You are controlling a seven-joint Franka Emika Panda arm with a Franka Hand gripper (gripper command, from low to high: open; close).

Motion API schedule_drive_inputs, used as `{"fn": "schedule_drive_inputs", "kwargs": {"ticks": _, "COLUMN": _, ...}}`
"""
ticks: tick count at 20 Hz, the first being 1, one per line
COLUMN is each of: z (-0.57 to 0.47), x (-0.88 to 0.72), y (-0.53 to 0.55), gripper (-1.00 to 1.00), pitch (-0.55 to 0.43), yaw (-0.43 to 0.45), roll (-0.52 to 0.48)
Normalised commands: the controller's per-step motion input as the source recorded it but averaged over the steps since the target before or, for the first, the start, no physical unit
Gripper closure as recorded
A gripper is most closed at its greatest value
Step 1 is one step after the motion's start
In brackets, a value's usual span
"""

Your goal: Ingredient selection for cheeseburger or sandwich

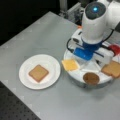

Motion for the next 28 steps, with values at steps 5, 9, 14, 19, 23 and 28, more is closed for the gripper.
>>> {"fn": "schedule_drive_inputs", "kwargs": {"ticks": 5, "z": -0.19, "x": -0.25, "y": -0.01, "gripper": -1.0, "pitch": -0.164, "yaw": 0.344, "roll": -0.082}}
{"fn": "schedule_drive_inputs", "kwargs": {"ticks": 9, "z": -0.2, "x": -0.26, "y": -0.01, "gripper": -1.0, "pitch": -0.152, "yaw": 0.339, "roll": -0.062}}
{"fn": "schedule_drive_inputs", "kwargs": {"ticks": 14, "z": -0.2, "x": -0.28, "y": -0.02, "gripper": -1.0, "pitch": -0.17, "yaw": 0.393, "roll": 0.005}}
{"fn": "schedule_drive_inputs", "kwargs": {"ticks": 19, "z": -0.21, "x": -0.29, "y": -0.04, "gripper": -1.0, "pitch": -0.173, "yaw": 0.401, "roll": 0.047}}
{"fn": "schedule_drive_inputs", "kwargs": {"ticks": 23, "z": -0.22, "x": -0.28, "y": -0.09, "gripper": -1.0, "pitch": -0.144, "yaw": 0.392, "roll": 0.106}}
{"fn": "schedule_drive_inputs", "kwargs": {"ticks": 28, "z": -0.22, "x": -0.26, "y": -0.1, "gripper": -1.0, "pitch": -0.098, "yaw": 0.361, "roll": 0.125}}
